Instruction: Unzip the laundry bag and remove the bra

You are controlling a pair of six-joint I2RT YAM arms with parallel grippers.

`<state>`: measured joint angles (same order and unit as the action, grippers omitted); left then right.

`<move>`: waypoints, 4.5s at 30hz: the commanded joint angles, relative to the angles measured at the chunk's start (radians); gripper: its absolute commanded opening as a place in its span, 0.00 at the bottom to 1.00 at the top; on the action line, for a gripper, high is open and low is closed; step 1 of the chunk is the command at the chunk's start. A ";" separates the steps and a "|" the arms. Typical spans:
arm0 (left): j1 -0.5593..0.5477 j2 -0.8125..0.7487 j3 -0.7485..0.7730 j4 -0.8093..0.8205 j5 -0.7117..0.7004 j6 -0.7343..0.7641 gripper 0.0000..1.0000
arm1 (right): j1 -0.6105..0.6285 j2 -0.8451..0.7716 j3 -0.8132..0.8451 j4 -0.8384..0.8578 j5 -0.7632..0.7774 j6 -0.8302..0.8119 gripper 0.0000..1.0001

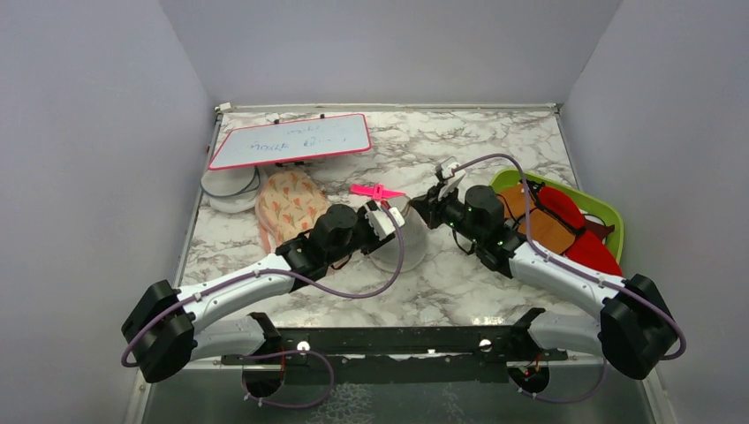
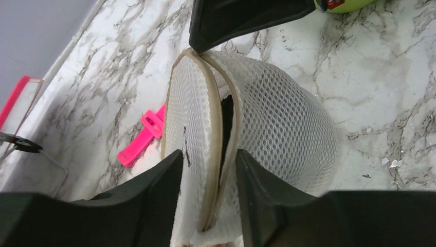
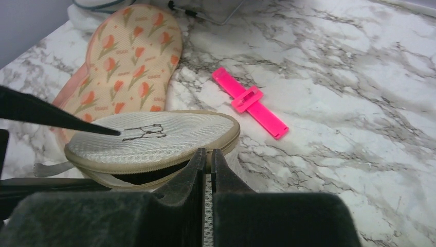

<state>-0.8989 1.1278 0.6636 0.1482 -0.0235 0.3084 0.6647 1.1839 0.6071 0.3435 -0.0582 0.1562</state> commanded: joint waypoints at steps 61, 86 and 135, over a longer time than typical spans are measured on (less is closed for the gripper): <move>-0.044 -0.121 -0.028 0.078 -0.062 0.042 0.00 | -0.113 0.004 0.072 -0.115 -0.258 0.208 0.01; -0.060 -0.021 0.028 0.017 -0.174 0.049 0.28 | -0.193 -0.037 0.125 -0.190 -0.620 0.144 0.01; -0.090 -0.065 0.000 0.053 -0.205 0.078 0.11 | -0.298 0.010 0.113 -0.120 -0.774 0.256 0.01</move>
<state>-0.9859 1.0424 0.6464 0.1940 -0.1951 0.3866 0.3378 1.2324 0.6800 0.2359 -0.7982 0.4408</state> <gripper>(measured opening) 0.033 0.015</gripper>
